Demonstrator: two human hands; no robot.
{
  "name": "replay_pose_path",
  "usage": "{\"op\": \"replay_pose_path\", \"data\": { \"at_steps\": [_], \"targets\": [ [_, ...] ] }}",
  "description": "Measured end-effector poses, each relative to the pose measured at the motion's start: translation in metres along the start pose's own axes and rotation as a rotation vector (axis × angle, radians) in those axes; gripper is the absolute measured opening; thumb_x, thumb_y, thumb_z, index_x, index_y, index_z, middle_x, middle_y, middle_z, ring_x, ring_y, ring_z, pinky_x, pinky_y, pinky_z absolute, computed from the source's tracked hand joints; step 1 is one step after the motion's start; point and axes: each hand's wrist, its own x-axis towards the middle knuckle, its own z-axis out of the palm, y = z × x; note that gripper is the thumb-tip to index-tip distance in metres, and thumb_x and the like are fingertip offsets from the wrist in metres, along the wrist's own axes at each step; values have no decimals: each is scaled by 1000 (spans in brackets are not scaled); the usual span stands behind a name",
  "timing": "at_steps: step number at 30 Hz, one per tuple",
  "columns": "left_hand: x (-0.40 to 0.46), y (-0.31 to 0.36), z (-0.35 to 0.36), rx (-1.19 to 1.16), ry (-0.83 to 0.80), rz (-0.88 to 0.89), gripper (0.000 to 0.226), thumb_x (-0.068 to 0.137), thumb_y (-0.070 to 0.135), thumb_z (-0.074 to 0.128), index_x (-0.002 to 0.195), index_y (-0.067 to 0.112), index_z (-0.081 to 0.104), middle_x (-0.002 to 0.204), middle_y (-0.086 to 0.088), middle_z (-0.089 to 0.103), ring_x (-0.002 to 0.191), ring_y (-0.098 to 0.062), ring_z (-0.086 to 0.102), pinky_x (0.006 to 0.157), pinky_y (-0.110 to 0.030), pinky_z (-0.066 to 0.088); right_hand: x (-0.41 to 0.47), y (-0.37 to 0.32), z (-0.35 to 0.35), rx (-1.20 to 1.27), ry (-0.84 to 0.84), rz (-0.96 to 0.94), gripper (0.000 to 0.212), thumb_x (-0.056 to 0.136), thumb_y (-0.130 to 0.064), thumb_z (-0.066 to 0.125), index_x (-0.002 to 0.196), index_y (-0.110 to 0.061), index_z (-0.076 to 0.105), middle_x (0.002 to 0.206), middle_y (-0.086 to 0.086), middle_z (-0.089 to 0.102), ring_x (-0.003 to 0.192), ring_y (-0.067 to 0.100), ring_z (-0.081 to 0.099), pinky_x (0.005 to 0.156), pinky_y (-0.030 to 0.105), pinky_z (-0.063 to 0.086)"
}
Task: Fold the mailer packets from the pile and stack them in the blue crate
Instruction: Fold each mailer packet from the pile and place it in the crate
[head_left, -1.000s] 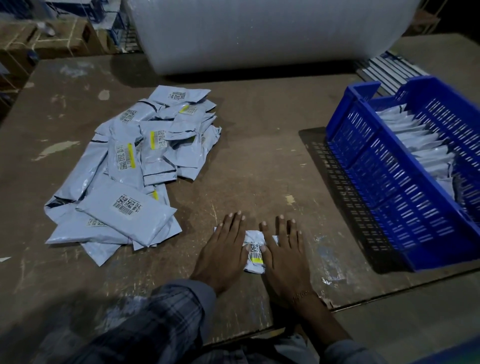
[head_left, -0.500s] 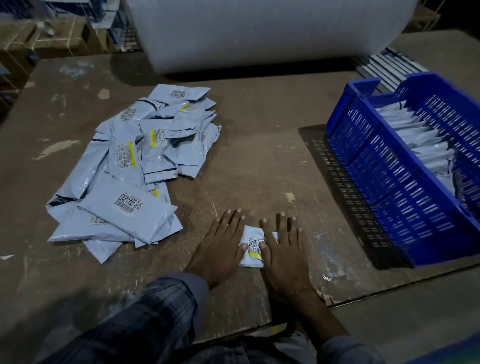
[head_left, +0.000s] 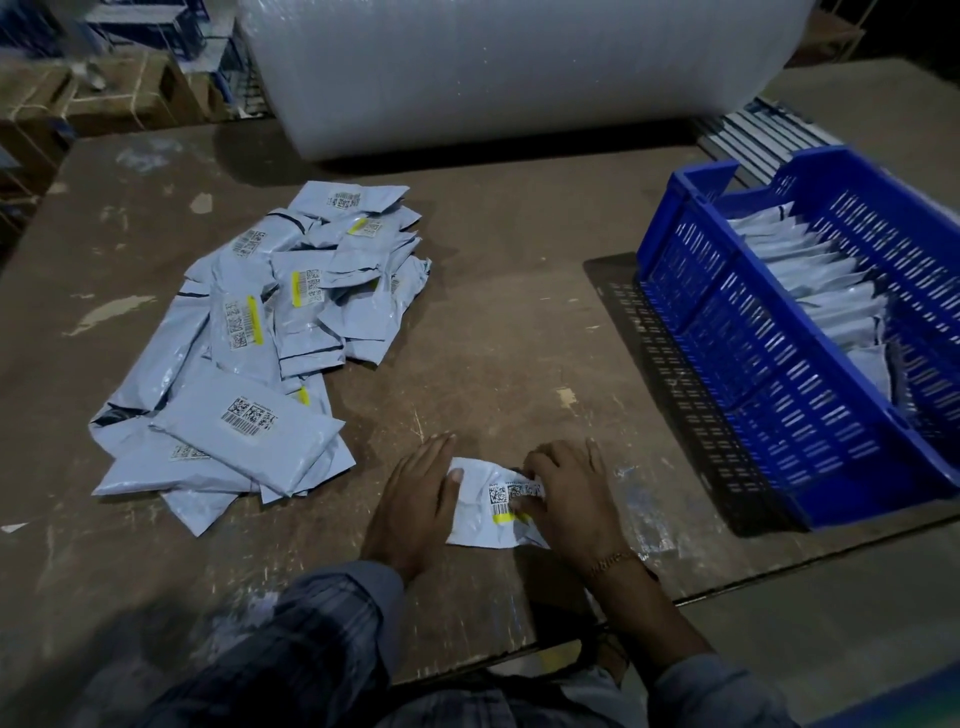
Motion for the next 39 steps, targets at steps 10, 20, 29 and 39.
{"op": "replay_pose_path", "data": {
  "at_steps": [10, 20, 29, 39],
  "targets": [
    [50, 64, 25, -163, 246, -224, 81, 108, 68, 18, 134, 11, 68, 139, -8, 67, 131, -31, 58, 117, -54, 42, 4, 36, -115, 54, 165, 65, 47, 73, -16, 73, 118, -24, 63, 109, 2, 64, 97, 32, 63, 81, 45, 54],
    [107, 121, 99, 377, -169, -195, 76, 99, 52, 29, 159, 7, 43, 165, -28, 33, 153, -51, 27, 118, -71, 25, -6, 106, -254, 75, 479, 20, 27, 82, -12, 72, 101, -24, 57, 94, -5, 60, 90, 22, 55, 95, 43, 43],
    [152, 189, 149, 357, -268, -328, 85, 106, 66, 30, 169, 22, -6, 175, -14, -17, 159, -44, -18, 125, -67, -6, -9, 237, -344, 227, 603, 141, 27, 83, -11, 78, 104, -20, 63, 92, 5, 71, 86, 31, 66, 71, 38, 53],
    [163, 203, 164, 342, -339, -486, 103, 96, 83, 26, 165, 24, -22, 170, -11, -35, 157, -38, -30, 125, -61, -11, 29, 377, -329, -33, -211, 143, 31, 73, -18, 91, 85, -29, 65, 87, -10, 67, 83, 17, 66, 69, 29, 48]
  ]
}}
